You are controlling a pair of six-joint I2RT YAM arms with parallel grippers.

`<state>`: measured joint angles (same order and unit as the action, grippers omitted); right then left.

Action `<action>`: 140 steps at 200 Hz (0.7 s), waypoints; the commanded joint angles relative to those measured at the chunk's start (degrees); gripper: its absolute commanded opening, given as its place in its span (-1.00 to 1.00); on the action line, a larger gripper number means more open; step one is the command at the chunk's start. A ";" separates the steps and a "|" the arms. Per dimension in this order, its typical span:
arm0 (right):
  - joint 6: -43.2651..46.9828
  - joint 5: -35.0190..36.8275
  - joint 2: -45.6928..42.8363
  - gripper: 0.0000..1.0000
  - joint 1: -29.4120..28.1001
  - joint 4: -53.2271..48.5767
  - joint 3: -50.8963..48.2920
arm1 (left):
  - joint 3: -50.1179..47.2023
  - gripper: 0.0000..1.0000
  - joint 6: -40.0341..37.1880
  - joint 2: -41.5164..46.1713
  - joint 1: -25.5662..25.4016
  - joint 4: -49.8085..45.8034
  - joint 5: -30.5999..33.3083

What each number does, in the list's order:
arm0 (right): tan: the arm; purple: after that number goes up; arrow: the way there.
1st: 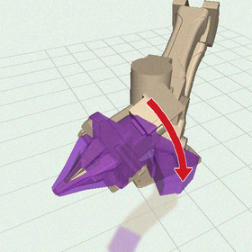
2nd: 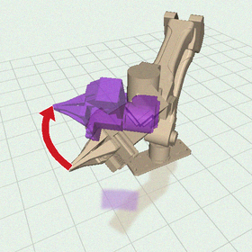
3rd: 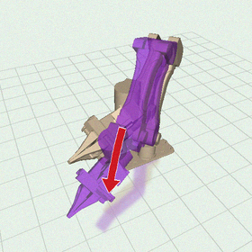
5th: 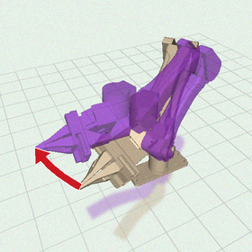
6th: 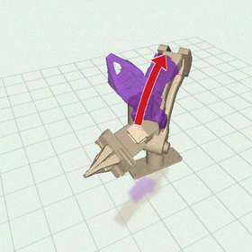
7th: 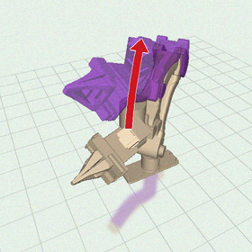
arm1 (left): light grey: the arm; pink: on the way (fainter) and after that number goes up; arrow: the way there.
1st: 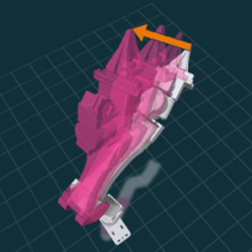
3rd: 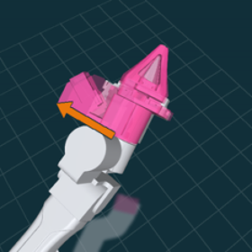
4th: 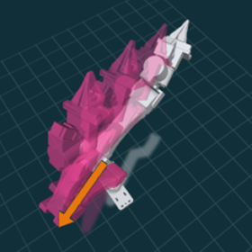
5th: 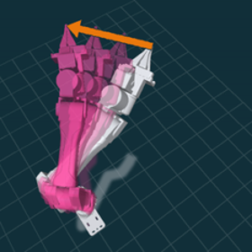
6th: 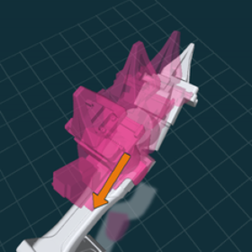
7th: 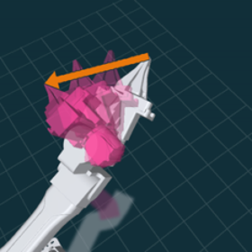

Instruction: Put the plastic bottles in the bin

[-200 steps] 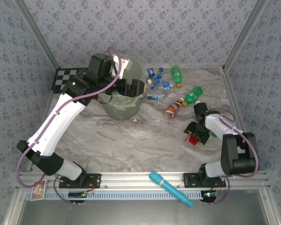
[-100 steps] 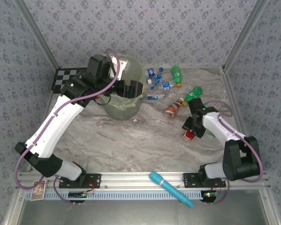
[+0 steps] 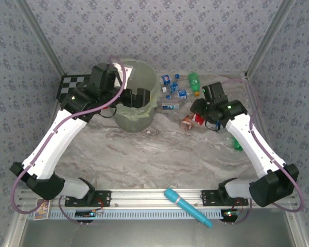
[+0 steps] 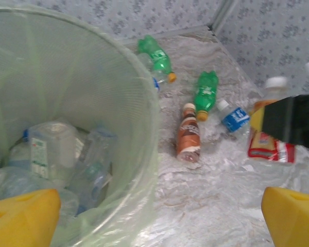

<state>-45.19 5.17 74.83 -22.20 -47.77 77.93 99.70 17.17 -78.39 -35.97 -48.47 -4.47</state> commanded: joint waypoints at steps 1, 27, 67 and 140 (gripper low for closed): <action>0.98 2.51 3.24 0.08 -2.40 -1.12 7.93 | -1.75 1.00 1.55 3.12 2.63 2.35 3.28; 2.42 2.70 7.54 0.09 -5.64 -0.33 17.36 | -4.49 1.00 3.21 5.79 5.56 3.46 3.41; 4.23 2.01 15.86 0.08 -10.68 1.60 31.58 | -6.51 0.99 3.78 8.87 8.10 2.85 5.23; 4.57 -3.28 35.01 0.08 -16.69 0.38 58.67 | -9.93 1.00 4.96 14.49 11.22 1.25 6.18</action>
<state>-41.89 4.23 104.62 -37.60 -45.63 128.14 90.15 21.32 -66.32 -25.56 -46.57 0.54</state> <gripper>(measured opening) 0.576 0.998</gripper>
